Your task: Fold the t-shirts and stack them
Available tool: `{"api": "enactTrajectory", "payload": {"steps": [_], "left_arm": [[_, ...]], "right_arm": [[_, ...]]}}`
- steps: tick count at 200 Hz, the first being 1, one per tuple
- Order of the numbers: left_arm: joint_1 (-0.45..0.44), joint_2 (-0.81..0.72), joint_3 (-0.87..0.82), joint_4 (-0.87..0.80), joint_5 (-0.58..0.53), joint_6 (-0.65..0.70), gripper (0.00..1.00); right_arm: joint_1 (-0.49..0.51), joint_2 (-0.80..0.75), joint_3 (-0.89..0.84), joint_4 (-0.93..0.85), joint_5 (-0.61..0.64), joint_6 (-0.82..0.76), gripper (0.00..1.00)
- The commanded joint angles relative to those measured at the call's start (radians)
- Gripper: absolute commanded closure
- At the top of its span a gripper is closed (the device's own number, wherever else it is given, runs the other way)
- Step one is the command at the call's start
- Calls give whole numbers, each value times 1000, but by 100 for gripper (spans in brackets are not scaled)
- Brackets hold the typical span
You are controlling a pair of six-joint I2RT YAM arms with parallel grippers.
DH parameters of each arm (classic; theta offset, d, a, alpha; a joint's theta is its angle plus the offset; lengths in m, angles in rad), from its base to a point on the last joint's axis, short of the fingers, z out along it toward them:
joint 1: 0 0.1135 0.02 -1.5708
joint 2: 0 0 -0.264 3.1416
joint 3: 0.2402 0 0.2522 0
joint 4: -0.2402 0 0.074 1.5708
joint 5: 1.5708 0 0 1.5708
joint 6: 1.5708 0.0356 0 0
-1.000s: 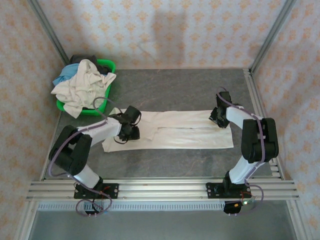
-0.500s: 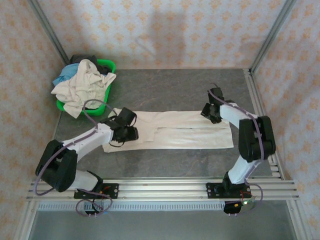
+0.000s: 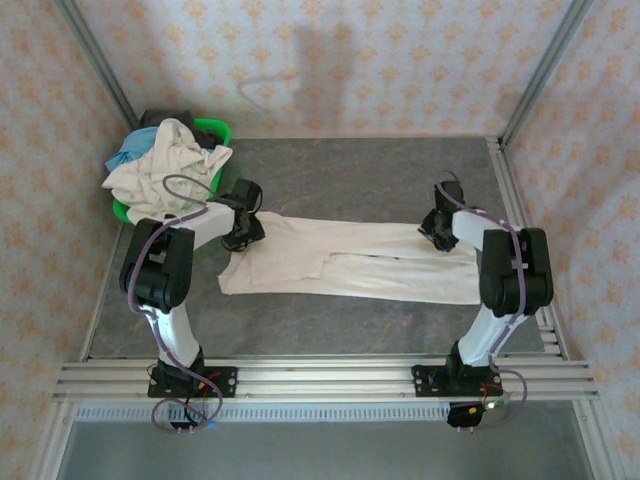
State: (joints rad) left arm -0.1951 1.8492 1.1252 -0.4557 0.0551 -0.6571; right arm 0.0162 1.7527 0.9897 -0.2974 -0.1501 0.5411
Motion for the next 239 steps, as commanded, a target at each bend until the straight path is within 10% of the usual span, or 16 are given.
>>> {"api": "enactTrajectory", "payload": {"steps": [1, 88, 169, 239], "left_arm": [[17, 23, -72, -12, -13, -42, 53], [-155, -65, 108, -163, -137, -7, 44], [-159, 262, 243, -9, 60, -9, 49], [-124, 803, 1245, -371, 197, 146, 46]], "right_arm": [[-12, 8, -53, -57, 10, 49, 56], [129, -93, 30, -208, 218, -7, 51], [280, -76, -15, -209, 218, -8, 46], [594, -61, -22, -407, 334, 112, 44]]}}
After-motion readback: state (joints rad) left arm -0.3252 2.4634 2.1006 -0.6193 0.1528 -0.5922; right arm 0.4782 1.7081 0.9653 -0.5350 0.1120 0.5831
